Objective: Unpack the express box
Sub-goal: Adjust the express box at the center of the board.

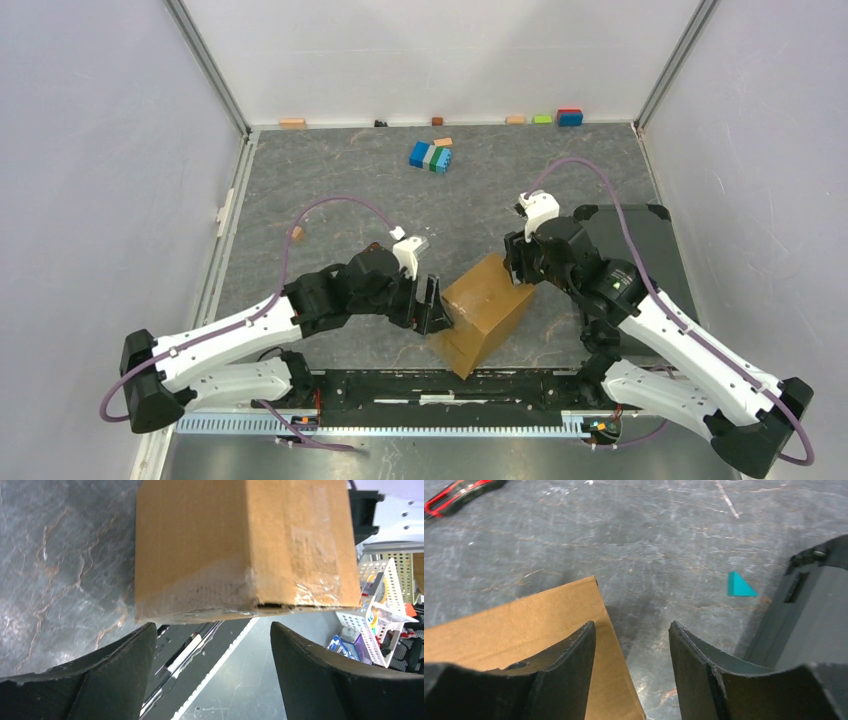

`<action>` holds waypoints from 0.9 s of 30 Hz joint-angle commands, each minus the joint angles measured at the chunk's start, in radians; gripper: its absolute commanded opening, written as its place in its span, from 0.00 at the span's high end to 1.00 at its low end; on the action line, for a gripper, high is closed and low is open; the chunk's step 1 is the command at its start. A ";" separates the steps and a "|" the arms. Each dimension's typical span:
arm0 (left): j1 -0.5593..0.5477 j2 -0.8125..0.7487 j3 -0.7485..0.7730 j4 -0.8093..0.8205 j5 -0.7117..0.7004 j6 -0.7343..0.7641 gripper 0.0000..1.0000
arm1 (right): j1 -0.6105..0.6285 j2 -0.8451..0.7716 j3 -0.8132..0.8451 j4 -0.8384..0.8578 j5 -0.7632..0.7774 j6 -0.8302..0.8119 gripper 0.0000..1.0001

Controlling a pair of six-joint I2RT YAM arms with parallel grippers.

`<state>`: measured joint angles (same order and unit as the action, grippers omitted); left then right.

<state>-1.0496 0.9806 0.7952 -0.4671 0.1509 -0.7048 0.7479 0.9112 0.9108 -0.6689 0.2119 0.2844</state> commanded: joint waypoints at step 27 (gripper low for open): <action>0.080 0.156 0.354 -0.271 0.048 0.252 0.07 | -0.211 0.147 -0.168 0.132 0.036 0.001 0.15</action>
<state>-0.9657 1.2907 1.1515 -0.5694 0.1440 -0.4992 0.5816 1.0634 0.6861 -0.5755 0.2886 0.3176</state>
